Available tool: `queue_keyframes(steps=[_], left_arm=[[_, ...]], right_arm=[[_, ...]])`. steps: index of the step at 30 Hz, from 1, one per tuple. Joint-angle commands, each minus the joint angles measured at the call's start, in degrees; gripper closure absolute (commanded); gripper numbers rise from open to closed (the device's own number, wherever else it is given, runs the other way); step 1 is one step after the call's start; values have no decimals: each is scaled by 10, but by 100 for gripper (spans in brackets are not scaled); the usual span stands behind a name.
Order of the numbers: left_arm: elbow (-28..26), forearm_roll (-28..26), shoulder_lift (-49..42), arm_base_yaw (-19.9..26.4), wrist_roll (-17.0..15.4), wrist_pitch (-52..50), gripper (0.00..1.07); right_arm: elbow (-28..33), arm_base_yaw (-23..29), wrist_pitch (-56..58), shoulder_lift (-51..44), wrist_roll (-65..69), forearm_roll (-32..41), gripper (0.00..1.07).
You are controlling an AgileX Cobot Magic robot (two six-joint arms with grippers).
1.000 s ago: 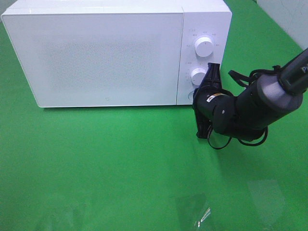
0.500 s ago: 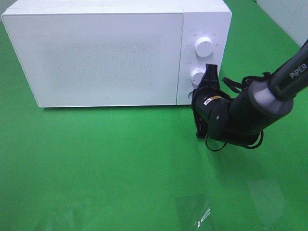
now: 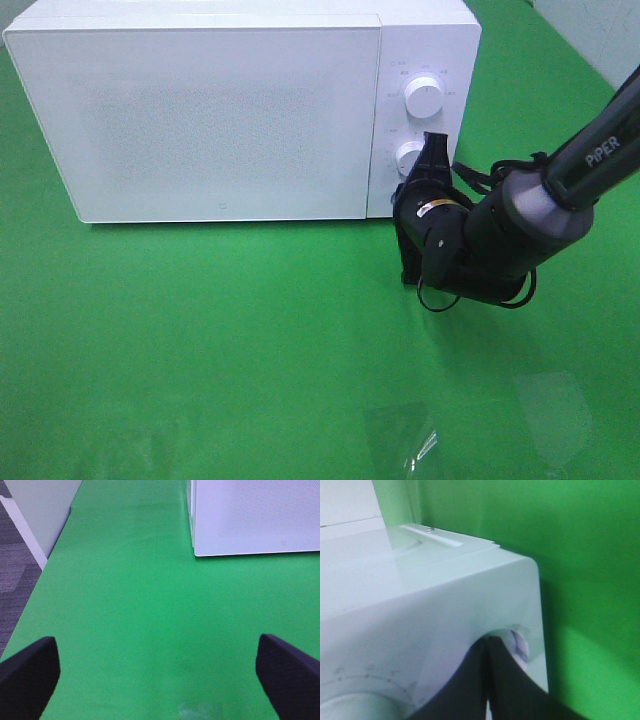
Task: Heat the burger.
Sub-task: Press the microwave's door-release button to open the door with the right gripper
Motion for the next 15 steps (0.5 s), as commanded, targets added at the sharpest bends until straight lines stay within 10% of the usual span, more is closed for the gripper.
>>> queue_keyframes(steps=[1,15], left_arm=[[1,0,-10,2,1,-7,7],[1,0,-10,2,1,-7,7]], right_arm=[[-58,-23,-227,-11,-4,-15,107],[-84,-23,-230,2,-6,-22,107]])
